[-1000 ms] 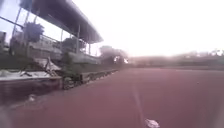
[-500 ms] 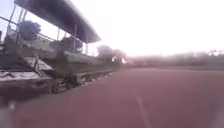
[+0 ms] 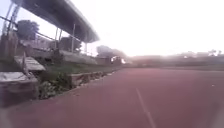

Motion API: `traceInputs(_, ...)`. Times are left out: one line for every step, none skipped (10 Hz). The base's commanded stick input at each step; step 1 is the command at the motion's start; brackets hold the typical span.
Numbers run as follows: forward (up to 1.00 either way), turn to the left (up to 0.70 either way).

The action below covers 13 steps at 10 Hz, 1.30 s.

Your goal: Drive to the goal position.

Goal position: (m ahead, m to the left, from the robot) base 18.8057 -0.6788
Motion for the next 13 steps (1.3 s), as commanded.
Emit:
traceInputs(0.70,0.00)
traceInputs(0.70,0.00)
traceInputs(0.70,0.00)
traceInputs(0.70,0.00)
traceInputs(0.70,0.00)
traceInputs(0.70,-0.16)
traceInputs(0.70,0.00)
traceInputs(0.70,0.00)
traceInputs(0.70,0.00)
traceInputs(0.70,-0.08)
traceInputs(0.70,-0.24)
traceInputs(0.70,-0.30)
traceInputs(0.70,-0.13)
